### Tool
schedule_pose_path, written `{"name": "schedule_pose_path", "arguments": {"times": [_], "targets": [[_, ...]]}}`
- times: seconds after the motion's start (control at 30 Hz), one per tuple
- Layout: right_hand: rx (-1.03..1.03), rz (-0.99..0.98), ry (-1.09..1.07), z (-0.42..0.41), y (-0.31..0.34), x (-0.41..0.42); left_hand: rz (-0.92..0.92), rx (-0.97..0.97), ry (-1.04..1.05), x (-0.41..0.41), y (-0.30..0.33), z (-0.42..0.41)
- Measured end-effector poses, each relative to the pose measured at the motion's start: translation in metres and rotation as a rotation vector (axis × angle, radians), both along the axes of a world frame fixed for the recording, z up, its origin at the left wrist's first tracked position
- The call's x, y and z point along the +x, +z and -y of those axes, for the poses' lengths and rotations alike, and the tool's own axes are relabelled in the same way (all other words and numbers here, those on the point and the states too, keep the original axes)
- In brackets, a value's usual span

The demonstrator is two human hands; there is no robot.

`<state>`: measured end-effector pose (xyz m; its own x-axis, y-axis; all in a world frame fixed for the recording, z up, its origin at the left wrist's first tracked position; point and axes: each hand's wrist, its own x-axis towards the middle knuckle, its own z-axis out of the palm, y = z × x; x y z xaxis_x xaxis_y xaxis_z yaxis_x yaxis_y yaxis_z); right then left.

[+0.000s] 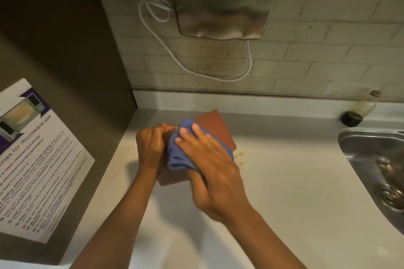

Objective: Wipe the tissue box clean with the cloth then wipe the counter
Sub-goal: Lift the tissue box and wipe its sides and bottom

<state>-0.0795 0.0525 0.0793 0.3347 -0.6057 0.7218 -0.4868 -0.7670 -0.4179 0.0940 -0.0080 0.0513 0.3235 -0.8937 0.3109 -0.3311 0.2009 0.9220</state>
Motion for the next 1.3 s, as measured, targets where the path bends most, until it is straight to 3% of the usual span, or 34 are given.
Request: {"name": "schedule_pose_path", "arguments": {"times": [0.2, 0.3, 0.43, 0.5, 0.57, 0.63, 0.7, 0.83, 1.0, 1.17, 1.3], "targets": [[0.355, 0.286, -0.135, 0.04, 0.016, -0.019, -0.067, -0.142, 0.034, -0.012, 0.007, -0.008], [0.363, 0.223, -0.148, 0.042, 0.027, -0.014, -0.03, -0.164, 0.046, -0.013, 0.01, -0.007], [0.283, 0.164, -0.043, 0.017, 0.028, 0.0, 0.203, -0.266, 0.015, -0.012, 0.015, -0.006], [0.359, 0.339, 0.032, 0.002, 0.03, -0.005, 0.248, -0.301, -0.009, -0.003, 0.008, -0.007], [0.568, 0.697, 0.062, -0.002, 0.042, -0.018, 0.296, -0.35, -0.018, 0.001, 0.005, -0.012], [0.735, 1.049, -0.063, 0.007, 0.049, -0.034, 0.276, -0.372, -0.018, 0.001, 0.005, -0.016], [0.8, 1.177, -0.198, 0.02, 0.05, -0.046, 0.25, -0.411, -0.022, -0.002, 0.008, -0.02], [0.941, 1.342, -0.245, 0.038, 0.041, -0.051, 0.204, -0.418, -0.04, -0.007, 0.008, -0.018], [1.133, 1.703, 0.112, 0.046, 0.03, -0.048, 0.175, -0.398, -0.035, -0.011, 0.005, -0.019], [1.073, 1.639, 0.396, 0.035, 0.048, -0.034, 0.19, -0.357, -0.014, -0.013, -0.001, -0.016], [0.693, 1.021, 0.019, 0.032, 0.041, -0.025, 0.138, -0.323, -0.007, -0.015, -0.002, -0.016]]}}
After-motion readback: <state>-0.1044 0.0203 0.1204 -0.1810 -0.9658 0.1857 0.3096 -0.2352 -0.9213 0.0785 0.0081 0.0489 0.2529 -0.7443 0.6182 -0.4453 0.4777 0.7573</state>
